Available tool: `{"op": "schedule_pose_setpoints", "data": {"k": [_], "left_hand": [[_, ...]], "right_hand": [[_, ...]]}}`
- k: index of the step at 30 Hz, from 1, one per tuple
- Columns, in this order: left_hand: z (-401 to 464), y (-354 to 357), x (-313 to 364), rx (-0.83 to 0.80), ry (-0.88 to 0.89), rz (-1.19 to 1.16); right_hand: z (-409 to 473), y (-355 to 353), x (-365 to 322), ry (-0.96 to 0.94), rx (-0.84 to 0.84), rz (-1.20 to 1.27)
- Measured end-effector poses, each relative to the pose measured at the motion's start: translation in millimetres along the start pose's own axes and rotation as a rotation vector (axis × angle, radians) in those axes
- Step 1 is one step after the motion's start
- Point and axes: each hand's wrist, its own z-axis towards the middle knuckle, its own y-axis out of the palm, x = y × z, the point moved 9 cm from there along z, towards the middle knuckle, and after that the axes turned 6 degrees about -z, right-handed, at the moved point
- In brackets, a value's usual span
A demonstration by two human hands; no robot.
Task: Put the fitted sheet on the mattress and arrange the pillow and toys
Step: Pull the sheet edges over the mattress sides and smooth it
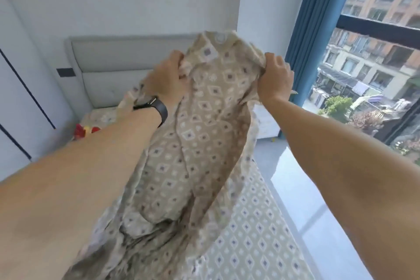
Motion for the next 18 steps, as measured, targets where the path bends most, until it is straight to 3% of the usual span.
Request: {"op": "schedule_pose_setpoints", "data": {"k": [4,9,13,18], "left_hand": [[-108,93,-28,-0.563,-0.031,-0.114],[-235,159,-82,-1.005,-0.238,-0.086],[-328,187,-70,-1.233,-0.295,-0.146],[-432,219,-20,-1.510,-0.152,-0.112]], "right_hand": [[-60,47,46,-0.116,-0.309,-0.343],[-189,92,147,-0.153,-0.862,-0.636],[-287,87,210,-0.098,-1.032,-0.750],[-400,70,285,0.037,-1.321,-0.881]]}}
